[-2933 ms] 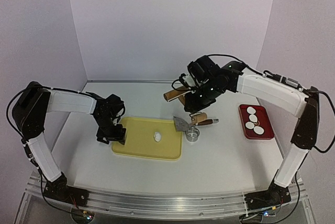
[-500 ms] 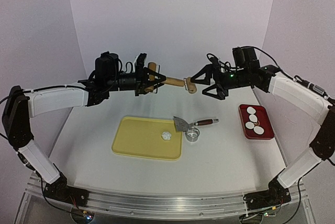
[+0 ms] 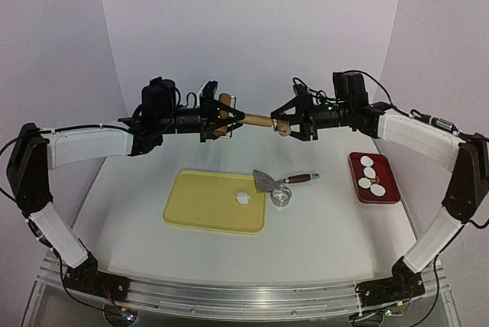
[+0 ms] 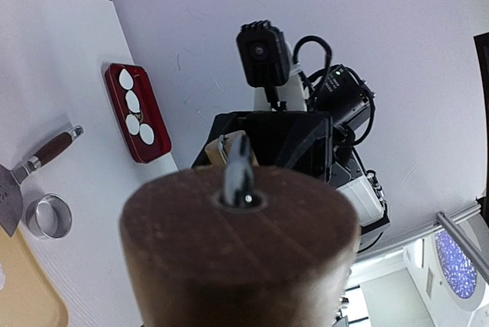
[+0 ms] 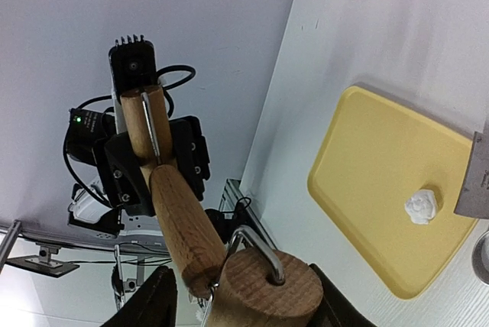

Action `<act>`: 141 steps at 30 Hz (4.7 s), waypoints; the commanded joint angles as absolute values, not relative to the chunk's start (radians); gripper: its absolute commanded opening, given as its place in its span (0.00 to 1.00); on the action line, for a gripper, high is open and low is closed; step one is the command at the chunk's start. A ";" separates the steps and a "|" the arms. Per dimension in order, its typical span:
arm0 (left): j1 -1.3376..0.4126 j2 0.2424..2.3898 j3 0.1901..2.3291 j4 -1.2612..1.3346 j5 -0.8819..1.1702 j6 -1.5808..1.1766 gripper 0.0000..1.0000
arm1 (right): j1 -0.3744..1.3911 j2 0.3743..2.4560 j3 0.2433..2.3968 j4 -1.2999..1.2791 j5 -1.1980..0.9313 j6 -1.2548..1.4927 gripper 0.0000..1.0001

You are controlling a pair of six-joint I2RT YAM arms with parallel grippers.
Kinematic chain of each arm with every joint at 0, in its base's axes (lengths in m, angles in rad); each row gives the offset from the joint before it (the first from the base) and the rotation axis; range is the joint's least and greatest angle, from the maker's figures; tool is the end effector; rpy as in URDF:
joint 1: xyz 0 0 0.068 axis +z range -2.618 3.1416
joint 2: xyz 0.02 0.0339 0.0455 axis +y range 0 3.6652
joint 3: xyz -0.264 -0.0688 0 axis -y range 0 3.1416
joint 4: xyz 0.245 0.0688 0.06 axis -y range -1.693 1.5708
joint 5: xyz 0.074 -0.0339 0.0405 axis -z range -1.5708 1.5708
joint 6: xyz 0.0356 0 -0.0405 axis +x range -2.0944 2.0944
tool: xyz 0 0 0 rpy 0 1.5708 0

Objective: Roll out the dumpling wrappers from the dough

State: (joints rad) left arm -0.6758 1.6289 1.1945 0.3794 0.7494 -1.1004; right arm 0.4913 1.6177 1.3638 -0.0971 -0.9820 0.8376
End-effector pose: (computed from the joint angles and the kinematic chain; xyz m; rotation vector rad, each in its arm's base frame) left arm 0.2834 -0.2583 0.3229 0.2898 1.9980 -1.8588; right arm 0.3146 0.2019 0.3415 -0.4044 2.1681 1.7598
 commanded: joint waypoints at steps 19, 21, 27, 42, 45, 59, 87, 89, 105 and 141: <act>-0.678 1.691 1.212 0.409 0.732 -1.341 0.00 | 0.539 1.601 1.438 -0.106 -1.015 0.766 0.42; -0.682 1.698 1.232 0.420 0.744 -1.332 0.00 | 0.538 1.610 1.450 -0.099 -1.032 0.779 0.47; -0.698 1.717 1.234 0.477 0.747 -1.354 0.00 | 0.541 1.621 1.386 0.217 -1.083 1.022 0.65; -0.729 1.736 1.248 0.387 0.753 -1.304 0.01 | 0.542 1.620 1.356 0.244 -1.059 1.053 0.17; -0.729 1.726 1.257 0.251 0.740 -1.231 0.25 | 0.542 1.602 1.339 0.234 -1.033 1.047 0.03; -0.604 1.391 1.194 -0.604 0.376 -0.896 0.96 | 0.551 1.424 1.155 -0.354 -0.725 0.787 0.00; -0.371 1.794 1.185 -0.663 0.243 -0.370 0.56 | 0.602 1.833 1.422 -0.404 -0.671 1.017 0.00; -0.371 1.817 1.202 -0.672 0.227 -0.347 0.54 | 0.606 1.849 1.434 -0.405 -0.659 1.025 0.00; -0.371 1.918 1.206 -0.657 0.187 -0.283 0.22 | 0.620 1.941 1.450 -0.483 -0.591 1.088 0.00; -0.371 1.990 1.252 -0.684 0.149 -0.321 0.00 | 0.596 2.008 1.395 -0.727 -0.448 1.029 0.00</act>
State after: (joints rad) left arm -0.3767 1.9423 1.2427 -0.6930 0.2440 -0.2966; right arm 0.6151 1.9815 1.4732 -0.4960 -0.6419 1.0515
